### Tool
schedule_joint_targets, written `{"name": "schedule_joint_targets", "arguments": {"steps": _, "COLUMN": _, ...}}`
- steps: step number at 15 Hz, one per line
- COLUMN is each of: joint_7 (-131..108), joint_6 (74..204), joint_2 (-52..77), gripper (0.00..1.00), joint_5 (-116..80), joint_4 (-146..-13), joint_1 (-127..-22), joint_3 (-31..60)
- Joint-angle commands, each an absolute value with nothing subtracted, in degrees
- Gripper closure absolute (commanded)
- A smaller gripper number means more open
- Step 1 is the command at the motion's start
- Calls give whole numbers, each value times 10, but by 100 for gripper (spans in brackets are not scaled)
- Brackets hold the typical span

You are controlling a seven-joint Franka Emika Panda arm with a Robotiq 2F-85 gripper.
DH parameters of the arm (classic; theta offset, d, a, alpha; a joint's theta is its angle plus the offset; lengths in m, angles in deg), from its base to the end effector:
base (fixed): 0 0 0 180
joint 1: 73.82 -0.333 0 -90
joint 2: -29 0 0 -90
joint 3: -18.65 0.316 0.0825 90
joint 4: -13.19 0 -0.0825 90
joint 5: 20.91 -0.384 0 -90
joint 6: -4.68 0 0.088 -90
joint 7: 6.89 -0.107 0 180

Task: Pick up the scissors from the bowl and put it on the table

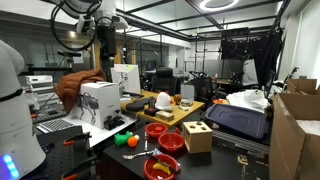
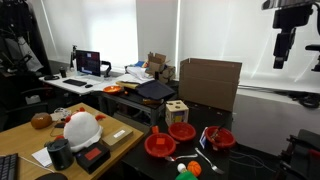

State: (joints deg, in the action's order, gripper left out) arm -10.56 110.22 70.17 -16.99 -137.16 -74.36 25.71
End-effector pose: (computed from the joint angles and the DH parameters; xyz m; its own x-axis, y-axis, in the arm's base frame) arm 0.3232 0.0384 0.4635 0.9969 0.0516 -0.0597 0.0600 -0.9870 0.1491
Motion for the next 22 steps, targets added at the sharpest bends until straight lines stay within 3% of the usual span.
{"name": "schedule_joint_targets", "arguments": {"steps": 1, "joint_7": -110, "joint_6": 1101, "joint_2": 701, "gripper": 0, "joint_5": -165, "joint_4": -1371, "joint_1": -752, "joint_3": 250}}
{"name": "schedule_joint_targets", "arguments": {"steps": 14, "joint_7": -111, "joint_6": 1102, "joint_2": 665, "gripper": 0, "joint_5": -155, "joint_4": -1343, "joint_1": -746, "joint_3": 252}}
{"name": "schedule_joint_targets", "arguments": {"steps": 22, "joint_7": -120, "joint_6": 1196, "joint_2": 407, "gripper": 0, "joint_5": -141, "joint_4": -1155, "joint_1": -735, "joint_3": 233}}
